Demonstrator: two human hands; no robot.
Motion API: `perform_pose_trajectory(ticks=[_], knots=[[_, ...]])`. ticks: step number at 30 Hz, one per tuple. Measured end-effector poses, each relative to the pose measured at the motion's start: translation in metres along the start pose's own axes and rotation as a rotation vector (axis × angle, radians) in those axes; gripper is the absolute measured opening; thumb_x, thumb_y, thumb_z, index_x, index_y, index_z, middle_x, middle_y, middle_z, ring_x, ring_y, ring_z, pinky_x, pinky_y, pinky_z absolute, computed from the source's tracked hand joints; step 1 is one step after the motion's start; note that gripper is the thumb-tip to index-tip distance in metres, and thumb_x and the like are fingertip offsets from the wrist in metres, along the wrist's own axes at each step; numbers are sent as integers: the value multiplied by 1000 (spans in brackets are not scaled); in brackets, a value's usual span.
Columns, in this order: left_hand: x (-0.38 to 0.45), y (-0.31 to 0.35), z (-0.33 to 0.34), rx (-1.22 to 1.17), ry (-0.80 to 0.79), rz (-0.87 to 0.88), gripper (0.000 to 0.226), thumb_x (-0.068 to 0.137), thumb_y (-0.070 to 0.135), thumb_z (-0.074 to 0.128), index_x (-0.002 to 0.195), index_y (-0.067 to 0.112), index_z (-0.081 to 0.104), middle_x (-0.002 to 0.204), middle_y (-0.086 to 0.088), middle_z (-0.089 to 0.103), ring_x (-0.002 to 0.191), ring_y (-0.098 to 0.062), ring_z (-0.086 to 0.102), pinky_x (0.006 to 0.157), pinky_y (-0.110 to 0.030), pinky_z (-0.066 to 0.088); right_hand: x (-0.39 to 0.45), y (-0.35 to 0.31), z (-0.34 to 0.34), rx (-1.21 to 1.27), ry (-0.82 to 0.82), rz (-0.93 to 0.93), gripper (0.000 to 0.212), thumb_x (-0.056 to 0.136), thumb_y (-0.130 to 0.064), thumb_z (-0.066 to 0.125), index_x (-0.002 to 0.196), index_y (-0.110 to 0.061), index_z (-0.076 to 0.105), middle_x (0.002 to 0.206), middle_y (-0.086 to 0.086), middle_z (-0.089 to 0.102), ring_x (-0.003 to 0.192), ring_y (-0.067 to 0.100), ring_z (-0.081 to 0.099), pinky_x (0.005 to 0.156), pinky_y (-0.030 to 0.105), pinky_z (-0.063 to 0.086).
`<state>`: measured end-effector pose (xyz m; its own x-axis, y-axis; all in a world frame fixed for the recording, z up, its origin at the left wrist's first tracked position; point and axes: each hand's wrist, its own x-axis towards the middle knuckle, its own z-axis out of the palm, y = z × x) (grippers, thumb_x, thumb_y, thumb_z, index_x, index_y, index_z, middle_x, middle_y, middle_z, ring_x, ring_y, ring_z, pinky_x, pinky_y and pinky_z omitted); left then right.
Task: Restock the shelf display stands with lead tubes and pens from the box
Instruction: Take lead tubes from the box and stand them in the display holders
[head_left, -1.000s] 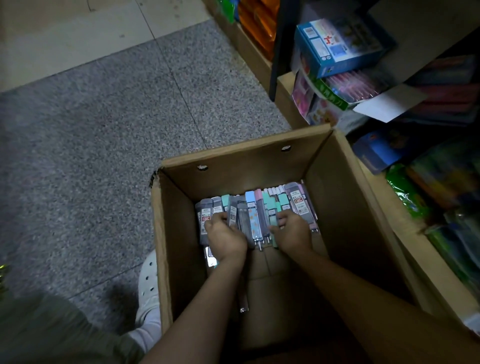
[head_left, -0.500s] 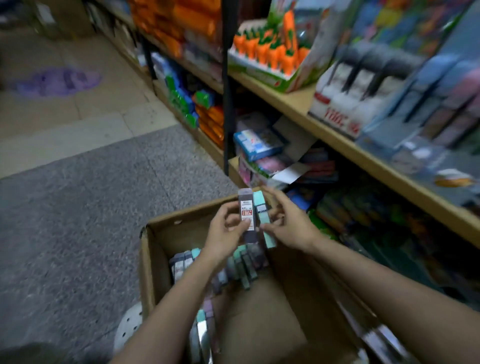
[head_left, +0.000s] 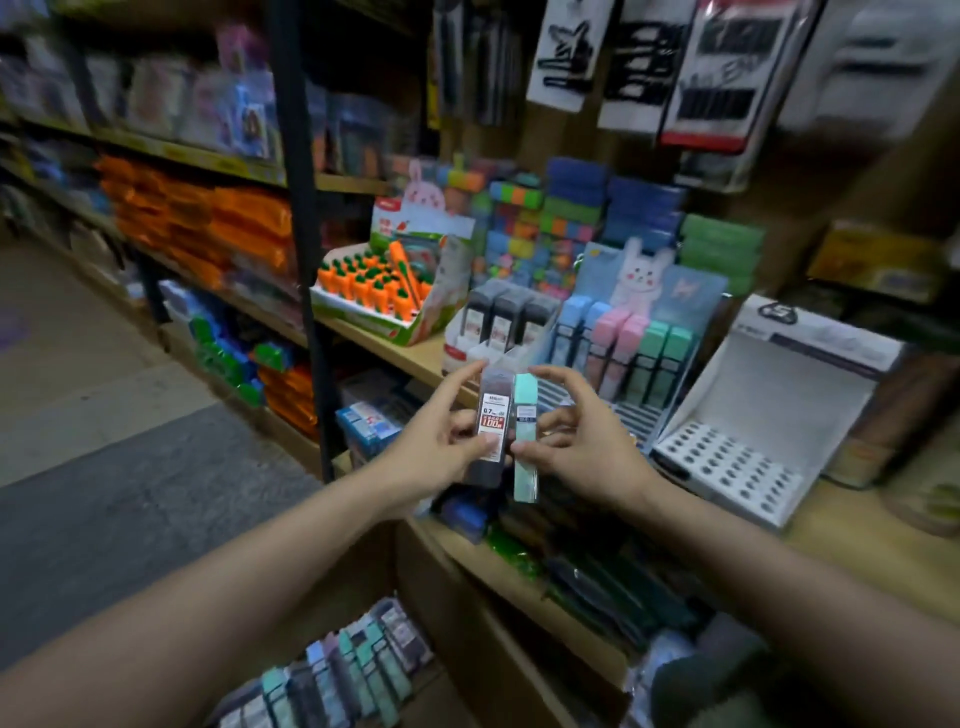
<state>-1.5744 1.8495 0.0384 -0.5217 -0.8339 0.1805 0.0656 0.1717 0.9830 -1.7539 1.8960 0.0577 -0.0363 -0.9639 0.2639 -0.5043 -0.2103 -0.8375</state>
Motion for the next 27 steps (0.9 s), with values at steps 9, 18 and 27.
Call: perform_pose_trajectory(ticks=[9, 18, 27], knots=[[37, 14, 35, -77, -62, 51, 69, 93, -3, 55, 132, 52, 38, 116, -1, 70, 104, -18, 68, 62, -15, 51, 4, -25, -92, -160, 274, -2, 58, 78, -11, 78, 111, -38, 39, 89, 11, 63, 73, 22, 70, 67, 38, 61], [66, 11, 42, -45, -17, 59, 67, 94, 4, 58, 121, 61, 35, 131, -4, 53, 102, -16, 65, 58, -14, 49, 21, -10, -141, -547, 514, -81, 37, 84, -21, 74, 102, -27, 42, 82, -5, 61, 70, 2, 63, 53, 15, 49], [73, -6, 32, -107, -18, -30, 64, 94, -4, 53, 126, 49, 35, 92, -2, 76, 83, -19, 74, 62, -23, 56, 35, 12, -131, -719, 436, -57, 34, 84, -20, 73, 98, -29, 44, 79, -13, 58, 73, -2, 59, 55, 11, 41]])
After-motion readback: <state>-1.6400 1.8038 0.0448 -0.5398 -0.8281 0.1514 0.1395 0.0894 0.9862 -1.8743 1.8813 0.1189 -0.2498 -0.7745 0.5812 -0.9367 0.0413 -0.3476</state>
